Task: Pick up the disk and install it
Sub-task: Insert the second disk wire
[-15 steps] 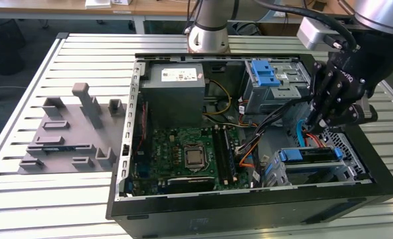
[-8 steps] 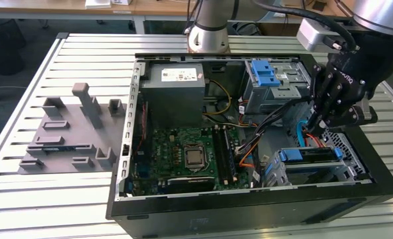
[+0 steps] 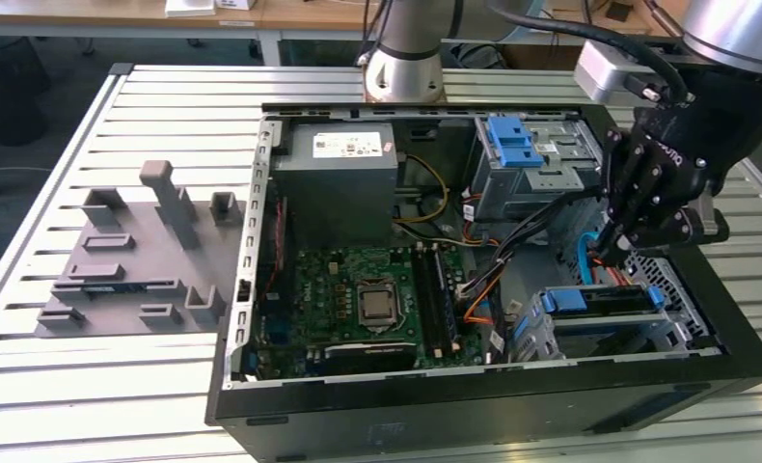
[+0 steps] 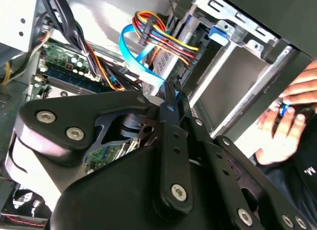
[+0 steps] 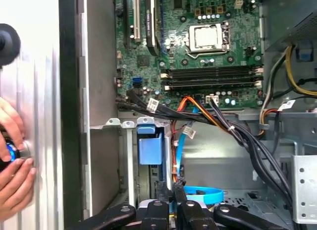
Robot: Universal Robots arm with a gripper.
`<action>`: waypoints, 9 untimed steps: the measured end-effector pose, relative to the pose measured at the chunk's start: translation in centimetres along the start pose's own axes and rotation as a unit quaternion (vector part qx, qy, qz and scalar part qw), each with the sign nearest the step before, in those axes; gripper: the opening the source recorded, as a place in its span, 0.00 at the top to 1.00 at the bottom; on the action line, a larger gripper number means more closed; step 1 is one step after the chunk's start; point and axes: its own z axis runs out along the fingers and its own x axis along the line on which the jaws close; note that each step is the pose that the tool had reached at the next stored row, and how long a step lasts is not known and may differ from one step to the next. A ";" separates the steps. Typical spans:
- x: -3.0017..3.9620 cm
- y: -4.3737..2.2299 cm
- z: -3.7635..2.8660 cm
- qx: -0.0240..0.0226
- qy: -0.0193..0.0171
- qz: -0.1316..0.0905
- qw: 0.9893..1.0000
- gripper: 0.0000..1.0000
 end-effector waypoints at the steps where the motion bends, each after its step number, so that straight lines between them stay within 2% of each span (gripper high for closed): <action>1: 0.04 0.00 0.03 0.000 -0.008 0.000 1.000 0.84; 2: 0.07 -0.01 0.08 -0.001 -0.013 0.000 1.000 0.84; 3: 0.12 -0.01 0.14 0.000 -0.015 0.000 1.000 0.84; 5: 0.28 -0.02 0.25 0.003 -0.016 0.000 1.000 0.84; 9: 0.55 0.17 0.42 0.016 -0.017 0.000 1.000 0.84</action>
